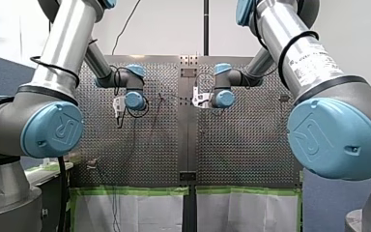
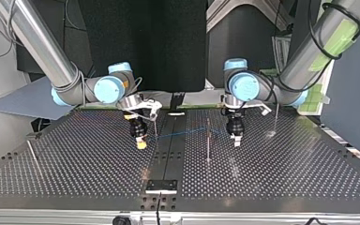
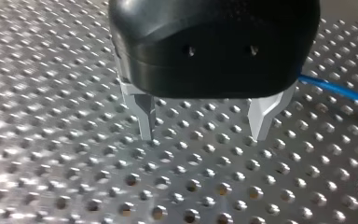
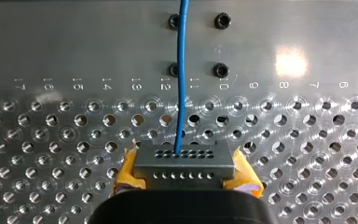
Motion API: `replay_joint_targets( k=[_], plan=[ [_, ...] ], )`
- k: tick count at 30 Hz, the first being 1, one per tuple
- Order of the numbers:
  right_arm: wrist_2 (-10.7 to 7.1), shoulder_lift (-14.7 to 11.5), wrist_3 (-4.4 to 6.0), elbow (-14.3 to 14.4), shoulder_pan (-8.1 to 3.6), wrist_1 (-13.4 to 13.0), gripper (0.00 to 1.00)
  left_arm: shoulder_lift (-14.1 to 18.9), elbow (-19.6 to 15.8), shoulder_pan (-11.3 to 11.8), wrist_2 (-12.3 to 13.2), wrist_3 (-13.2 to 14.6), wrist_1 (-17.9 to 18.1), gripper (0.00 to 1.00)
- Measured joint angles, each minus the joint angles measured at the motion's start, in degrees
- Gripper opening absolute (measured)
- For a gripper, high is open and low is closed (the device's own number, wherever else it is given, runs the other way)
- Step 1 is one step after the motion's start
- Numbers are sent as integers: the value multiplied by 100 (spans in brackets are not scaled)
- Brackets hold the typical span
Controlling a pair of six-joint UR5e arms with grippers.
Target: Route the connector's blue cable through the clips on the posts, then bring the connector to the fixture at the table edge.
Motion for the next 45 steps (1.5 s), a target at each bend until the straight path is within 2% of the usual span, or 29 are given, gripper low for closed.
replay_joint_targets(
  k=[8, 17, 25, 35, 39, 45],
  plan=[
    [4, 0, 0, 1, 25, 33, 0, 386, -385, -23, 228, -222, 314, 100],
    [17, 0, -2, 1, 57, 102, 0, 731, -834, -128, 597, -210, 158, 100],
    [18, 0, 4, 1, 64, 110, 0, 774, -1206, -234, 627, -222, 72, 100],
    [11, 0, 9, -1, 65, 94, 0, 1215, -1709, -365, 630, -387, 87, 100],
    [10, 0, 6, -1, 65, 95, 0, 1372, -1760, -432, 737, -412, 94, 100],
    [9, 0, 0, -1, 65, 107, 0, 1433, -1745, -508, 900, -443, 267, 100]
  ],
)
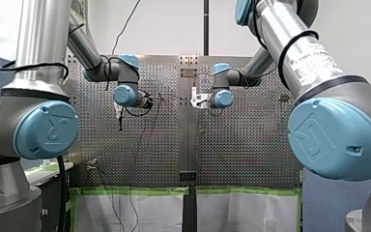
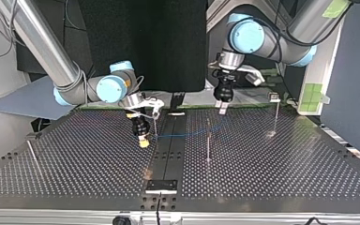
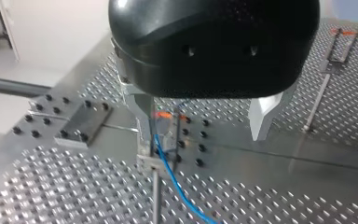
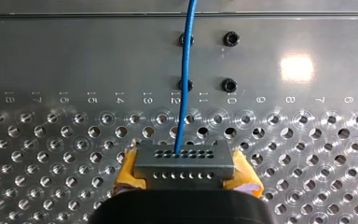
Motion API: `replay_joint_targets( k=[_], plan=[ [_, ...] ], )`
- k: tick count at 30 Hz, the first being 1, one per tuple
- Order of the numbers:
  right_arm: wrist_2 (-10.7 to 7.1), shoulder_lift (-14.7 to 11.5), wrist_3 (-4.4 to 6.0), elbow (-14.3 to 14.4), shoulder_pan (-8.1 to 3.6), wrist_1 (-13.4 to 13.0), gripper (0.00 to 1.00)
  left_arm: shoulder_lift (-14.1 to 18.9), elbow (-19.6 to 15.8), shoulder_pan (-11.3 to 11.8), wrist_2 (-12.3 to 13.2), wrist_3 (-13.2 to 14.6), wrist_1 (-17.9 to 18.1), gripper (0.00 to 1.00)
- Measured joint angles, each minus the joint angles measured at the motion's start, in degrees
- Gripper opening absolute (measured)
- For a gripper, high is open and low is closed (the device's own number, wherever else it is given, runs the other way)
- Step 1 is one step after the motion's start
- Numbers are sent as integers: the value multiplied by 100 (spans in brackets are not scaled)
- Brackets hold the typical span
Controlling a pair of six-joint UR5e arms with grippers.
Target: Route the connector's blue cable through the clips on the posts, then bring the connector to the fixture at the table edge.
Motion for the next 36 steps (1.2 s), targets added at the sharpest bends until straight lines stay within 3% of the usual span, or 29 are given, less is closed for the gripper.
replay_joint_targets(
  k=[7, 14, 36],
  plan=[
    [-5, 0, 9, 0, 6, 8, 0, 2, 138, -11, 147, -60, 28, 100],
    [-2, -1, 12, 1, 20, 30, 0, -3, 283, 10, 59, -75, -97, 100],
    [0, 3, 10, 1, 7, 40, 0, -5, 294, -12, -19, -48, -176, 100]
  ],
)
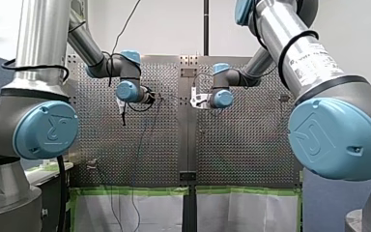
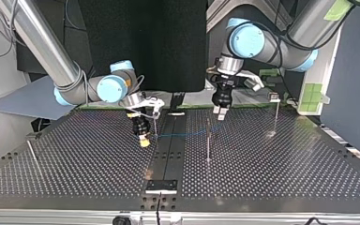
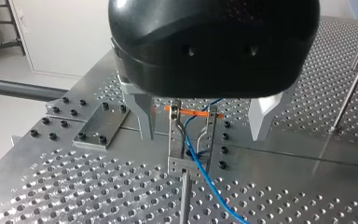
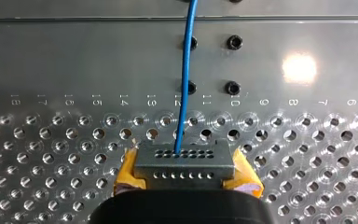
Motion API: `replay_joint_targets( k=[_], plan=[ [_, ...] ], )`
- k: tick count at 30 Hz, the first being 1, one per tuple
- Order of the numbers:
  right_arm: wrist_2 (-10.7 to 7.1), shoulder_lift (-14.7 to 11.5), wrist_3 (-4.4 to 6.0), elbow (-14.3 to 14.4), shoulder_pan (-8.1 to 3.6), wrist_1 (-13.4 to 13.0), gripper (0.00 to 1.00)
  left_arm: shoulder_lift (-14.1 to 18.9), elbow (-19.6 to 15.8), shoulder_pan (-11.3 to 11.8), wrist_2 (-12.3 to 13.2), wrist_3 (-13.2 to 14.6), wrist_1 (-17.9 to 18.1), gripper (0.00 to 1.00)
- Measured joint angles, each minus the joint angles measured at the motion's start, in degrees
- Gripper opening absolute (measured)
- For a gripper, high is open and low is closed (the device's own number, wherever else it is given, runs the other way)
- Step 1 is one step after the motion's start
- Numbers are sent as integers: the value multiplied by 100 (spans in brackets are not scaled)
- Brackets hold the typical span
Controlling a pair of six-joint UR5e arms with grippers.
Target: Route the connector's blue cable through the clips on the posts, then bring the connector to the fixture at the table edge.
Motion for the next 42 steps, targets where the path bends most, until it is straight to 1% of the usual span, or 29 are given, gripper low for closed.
replay_joint_targets(
  k=[10, 13, 16, 19, 22, 23, 27, 30, 35, 42],
  plan=[
    [3, 4, -15, 0, -22, -2, 0, 0, -2, -4, -22, 22, -3, 100],
    [11, 4, -18, 0, -39, -1, 0, 1, -2, -40, -55, 104, -48, 100],
    [65, 8, -40, 0, -66, 29, 0, 0, 16, -144, -169, 236, -85, 100],
    [198, 10, -125, 0, -95, 99, 0, -9, 106, -284, -312, 319, -41, 100],
    [322, 15, -259, 4, -120, 176, 0, -53, 240, -438, -465, 354, -21, 100],
    [358, 17, -318, 4, -127, 197, 0, -88, 299, -498, -526, 361, -33, 100],
    [409, 23, -451, 3, -136, 232, 0, -239, 478, -680, -708, 402, -143, 100],
    [413, 29, -495, 2, -141, 238, 0, -390, 634, -836, -864, 430, -271, 100],
    [412, 34, -545, 1, -161, 240, 0, -650, 904, -1107, -1135, 411, -368, 100],
    [405, 44, -603, 2, -180, 230, 0, -749, 1256, -1458, -1486, 445, -497, 100]
  ],
)
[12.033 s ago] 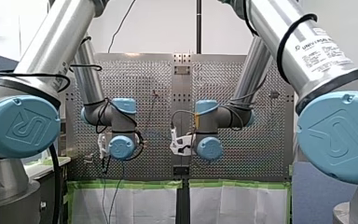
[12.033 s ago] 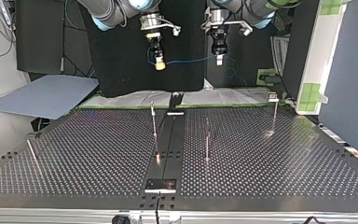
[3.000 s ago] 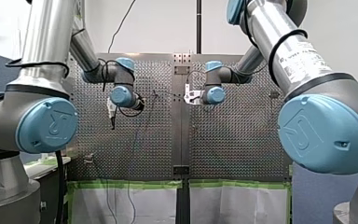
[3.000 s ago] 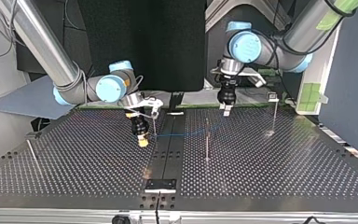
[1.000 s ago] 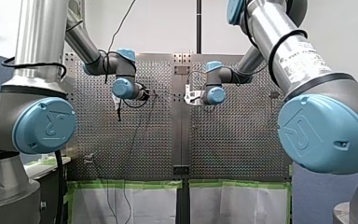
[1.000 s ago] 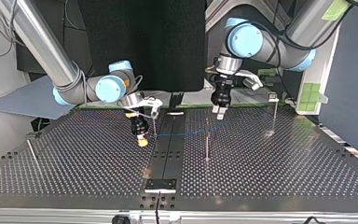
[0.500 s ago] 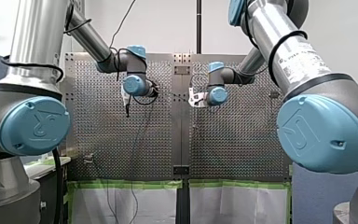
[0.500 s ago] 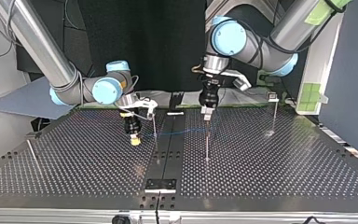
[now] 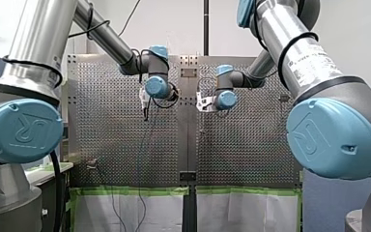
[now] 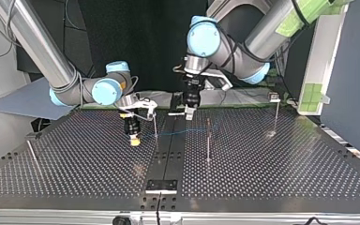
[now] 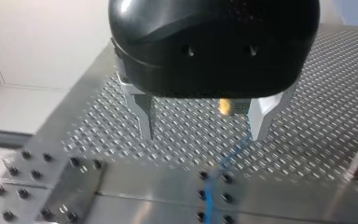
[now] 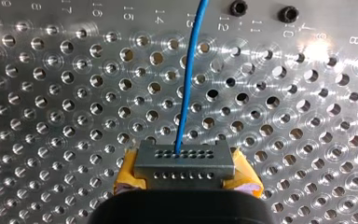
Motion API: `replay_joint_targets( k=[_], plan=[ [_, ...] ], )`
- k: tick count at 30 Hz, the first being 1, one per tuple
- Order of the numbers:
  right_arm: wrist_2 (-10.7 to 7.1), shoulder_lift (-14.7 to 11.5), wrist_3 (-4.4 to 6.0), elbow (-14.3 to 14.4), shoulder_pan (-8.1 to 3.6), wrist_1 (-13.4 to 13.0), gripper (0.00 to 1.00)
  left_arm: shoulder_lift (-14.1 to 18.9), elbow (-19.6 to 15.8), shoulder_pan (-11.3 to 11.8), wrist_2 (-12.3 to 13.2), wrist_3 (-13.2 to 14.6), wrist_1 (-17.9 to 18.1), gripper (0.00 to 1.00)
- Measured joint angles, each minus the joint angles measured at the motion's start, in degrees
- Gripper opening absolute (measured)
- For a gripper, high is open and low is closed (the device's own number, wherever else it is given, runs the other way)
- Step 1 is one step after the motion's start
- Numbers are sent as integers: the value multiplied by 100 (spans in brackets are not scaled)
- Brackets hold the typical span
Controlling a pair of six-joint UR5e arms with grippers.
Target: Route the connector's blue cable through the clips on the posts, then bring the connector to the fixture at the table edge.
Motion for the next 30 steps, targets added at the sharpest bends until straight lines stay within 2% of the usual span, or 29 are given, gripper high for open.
replay_joint_targets(
  k=[7, 14, 21, 30],
  plan=[
    [-1, 15, -6, 0, -2, 4, 0, -87, 286, -361, -361, 74, -17, 100],
    [-1, 33, -4, 3, -2, 18, 0, -415, 600, -680, -723, 115, -114, 100],
    [-1, 47, -6, 1, -3, 24, 0, -705, 671, -657, -1067, 149, -66, 100],
    [-1, 64, -7, 0, -4, 19, 0, -741, 675, -531, -1512, 230, 4, 100]
  ],
)
